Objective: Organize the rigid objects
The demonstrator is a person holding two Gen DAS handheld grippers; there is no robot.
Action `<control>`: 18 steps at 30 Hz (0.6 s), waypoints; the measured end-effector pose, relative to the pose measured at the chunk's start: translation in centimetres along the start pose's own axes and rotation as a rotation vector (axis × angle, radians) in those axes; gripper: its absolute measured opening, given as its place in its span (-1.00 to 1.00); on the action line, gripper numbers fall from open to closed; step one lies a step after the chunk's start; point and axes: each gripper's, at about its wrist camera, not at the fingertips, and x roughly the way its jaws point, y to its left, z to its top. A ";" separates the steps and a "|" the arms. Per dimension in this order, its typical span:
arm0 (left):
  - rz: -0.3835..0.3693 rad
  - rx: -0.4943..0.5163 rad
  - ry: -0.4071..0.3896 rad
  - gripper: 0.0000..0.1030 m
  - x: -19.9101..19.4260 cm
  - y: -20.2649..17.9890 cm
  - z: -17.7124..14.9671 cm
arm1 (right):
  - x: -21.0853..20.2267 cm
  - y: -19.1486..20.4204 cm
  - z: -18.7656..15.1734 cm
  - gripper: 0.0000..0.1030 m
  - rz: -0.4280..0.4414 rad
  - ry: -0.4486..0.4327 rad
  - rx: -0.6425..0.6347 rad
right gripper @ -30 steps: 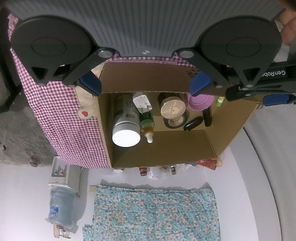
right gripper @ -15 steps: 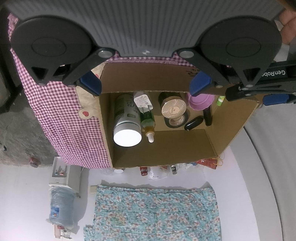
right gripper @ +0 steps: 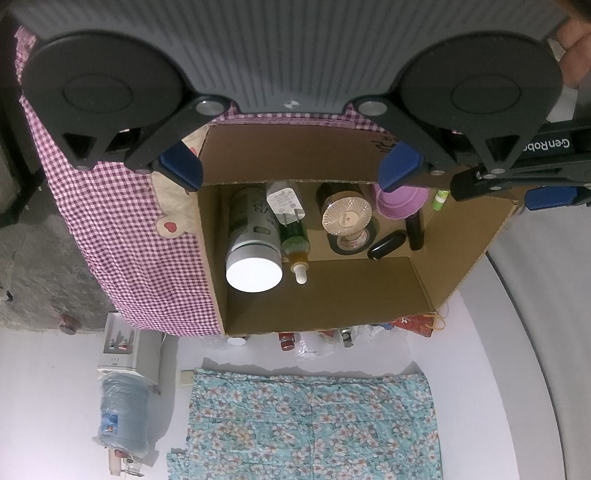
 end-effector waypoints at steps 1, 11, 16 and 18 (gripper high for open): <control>0.000 0.001 -0.001 0.90 0.0 0.0 0.0 | 0.0 0.0 0.0 0.97 0.000 0.000 0.000; -0.003 0.002 0.000 0.90 0.0 0.1 0.0 | 0.0 0.0 0.1 0.97 0.000 -0.001 0.000; -0.005 0.002 -0.002 0.90 0.0 0.0 0.0 | 0.0 0.0 0.1 0.97 0.000 -0.002 -0.001; -0.006 0.002 -0.002 0.90 -0.1 0.1 0.1 | -0.1 0.0 0.1 0.97 0.000 -0.002 0.000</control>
